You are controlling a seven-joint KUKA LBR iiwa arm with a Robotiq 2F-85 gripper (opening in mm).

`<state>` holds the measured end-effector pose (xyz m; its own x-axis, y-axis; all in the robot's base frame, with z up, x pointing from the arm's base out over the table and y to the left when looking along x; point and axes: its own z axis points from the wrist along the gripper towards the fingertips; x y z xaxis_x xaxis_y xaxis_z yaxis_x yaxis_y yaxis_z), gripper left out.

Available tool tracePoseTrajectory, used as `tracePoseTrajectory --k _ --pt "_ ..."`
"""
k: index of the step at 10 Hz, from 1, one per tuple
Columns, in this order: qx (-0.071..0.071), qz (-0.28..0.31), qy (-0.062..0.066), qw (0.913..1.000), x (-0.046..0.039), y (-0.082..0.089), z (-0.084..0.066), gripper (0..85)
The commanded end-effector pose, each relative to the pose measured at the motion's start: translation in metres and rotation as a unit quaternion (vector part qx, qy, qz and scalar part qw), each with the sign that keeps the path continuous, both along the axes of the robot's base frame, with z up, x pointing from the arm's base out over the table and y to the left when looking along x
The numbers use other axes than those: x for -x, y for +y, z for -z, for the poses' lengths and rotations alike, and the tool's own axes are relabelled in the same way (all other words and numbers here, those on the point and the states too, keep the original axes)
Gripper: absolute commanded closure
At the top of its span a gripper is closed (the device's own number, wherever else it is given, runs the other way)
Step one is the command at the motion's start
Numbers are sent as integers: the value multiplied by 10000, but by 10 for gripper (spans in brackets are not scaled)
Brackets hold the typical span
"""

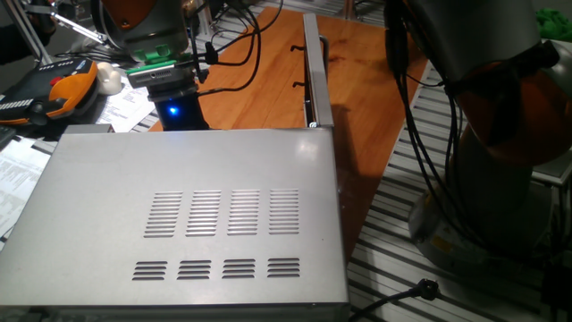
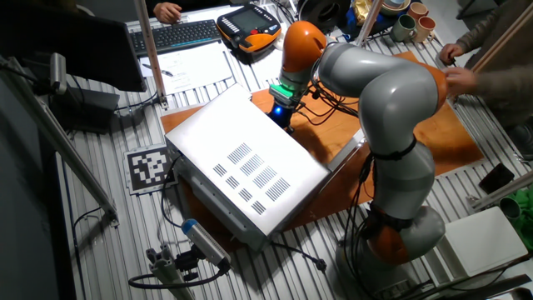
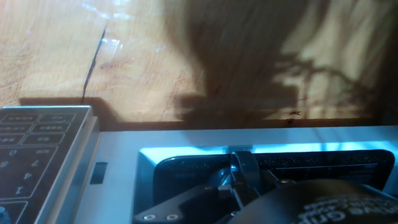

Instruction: Put the bowl into the microwave

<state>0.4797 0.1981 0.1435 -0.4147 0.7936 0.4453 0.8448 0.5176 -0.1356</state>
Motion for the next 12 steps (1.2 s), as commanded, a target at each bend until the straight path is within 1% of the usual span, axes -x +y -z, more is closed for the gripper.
tracePoseTrajectory --k 1,7,8,12 --pt "3 15 -6 10000 0 -1 1 680" --pt "-16 155 -93 9998 0 5 18 680" --pt "-17 181 -100 9998 0 5 19 510" --pt "-30 193 -111 9997 2 7 18 510"
